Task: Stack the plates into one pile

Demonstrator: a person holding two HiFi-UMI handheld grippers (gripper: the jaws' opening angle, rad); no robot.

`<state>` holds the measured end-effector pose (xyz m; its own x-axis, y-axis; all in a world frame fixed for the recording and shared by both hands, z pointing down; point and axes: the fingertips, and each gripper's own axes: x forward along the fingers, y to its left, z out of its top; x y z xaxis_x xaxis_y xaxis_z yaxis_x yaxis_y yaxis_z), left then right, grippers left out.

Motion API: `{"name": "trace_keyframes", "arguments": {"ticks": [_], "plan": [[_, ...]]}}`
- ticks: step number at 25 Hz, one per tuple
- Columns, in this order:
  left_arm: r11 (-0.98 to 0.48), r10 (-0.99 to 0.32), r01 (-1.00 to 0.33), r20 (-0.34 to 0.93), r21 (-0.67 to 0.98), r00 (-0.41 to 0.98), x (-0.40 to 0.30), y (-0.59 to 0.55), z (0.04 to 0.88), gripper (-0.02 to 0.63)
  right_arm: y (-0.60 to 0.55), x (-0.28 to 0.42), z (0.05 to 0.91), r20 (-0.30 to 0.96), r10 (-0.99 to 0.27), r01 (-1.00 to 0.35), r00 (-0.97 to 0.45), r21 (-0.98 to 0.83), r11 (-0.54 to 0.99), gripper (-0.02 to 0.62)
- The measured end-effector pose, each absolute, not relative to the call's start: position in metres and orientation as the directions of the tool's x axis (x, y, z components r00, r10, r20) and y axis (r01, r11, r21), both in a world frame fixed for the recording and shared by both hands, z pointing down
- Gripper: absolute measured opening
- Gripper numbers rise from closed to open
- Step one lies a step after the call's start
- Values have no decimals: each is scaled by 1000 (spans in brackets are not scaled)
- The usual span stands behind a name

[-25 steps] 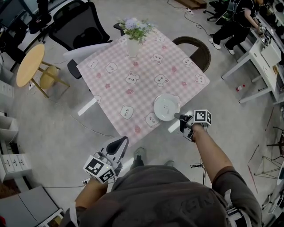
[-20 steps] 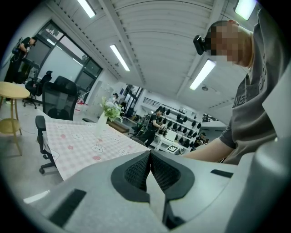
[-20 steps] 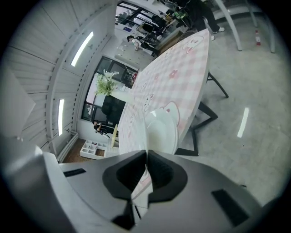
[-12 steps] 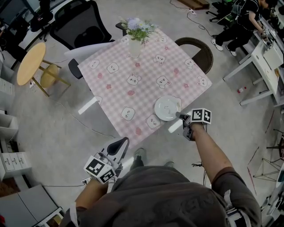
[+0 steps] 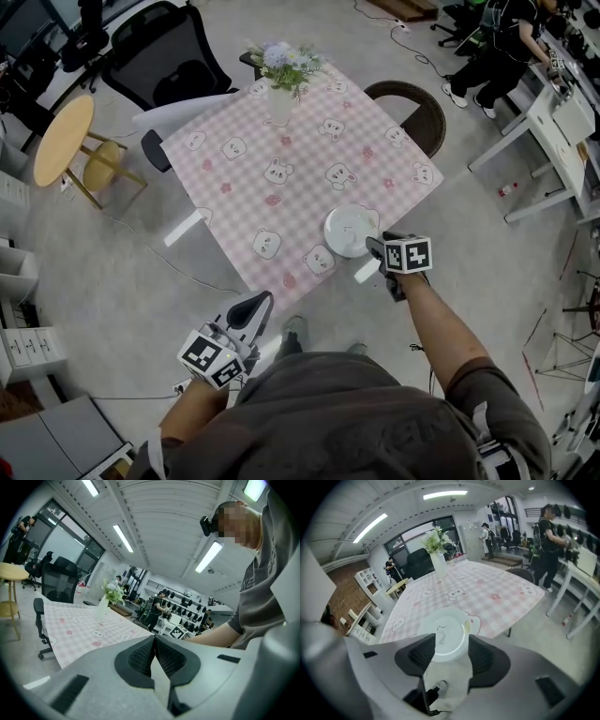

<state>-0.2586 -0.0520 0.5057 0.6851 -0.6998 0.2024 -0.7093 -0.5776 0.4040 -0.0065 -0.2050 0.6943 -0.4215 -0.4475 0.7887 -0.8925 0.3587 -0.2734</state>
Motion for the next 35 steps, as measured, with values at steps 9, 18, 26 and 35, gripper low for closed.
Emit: {"name": "trace_keyframes", "arguments": {"ticks": [9, 18, 26, 35], "plan": [[-636, -668, -675, 171, 375, 724, -231, -63, 489, 5, -197, 6, 626, 640, -580, -851, -504, -253, 460, 187], [-722, -617, -624, 129, 300, 776, -172, -84, 444, 6, -161, 68, 507, 363, -738, -821, -569, -288, 493, 53], [-784, -569, -569, 77, 248, 819, -122, -88, 396, 6, -99, 140, 429, 216, -836, -860, -505, -208, 466, -8], [-802, -563, -557, 39, 216, 825, -97, -78, 356, 6, -43, 175, 380, 135, -870, -880, -475, -87, 467, -8]]}}
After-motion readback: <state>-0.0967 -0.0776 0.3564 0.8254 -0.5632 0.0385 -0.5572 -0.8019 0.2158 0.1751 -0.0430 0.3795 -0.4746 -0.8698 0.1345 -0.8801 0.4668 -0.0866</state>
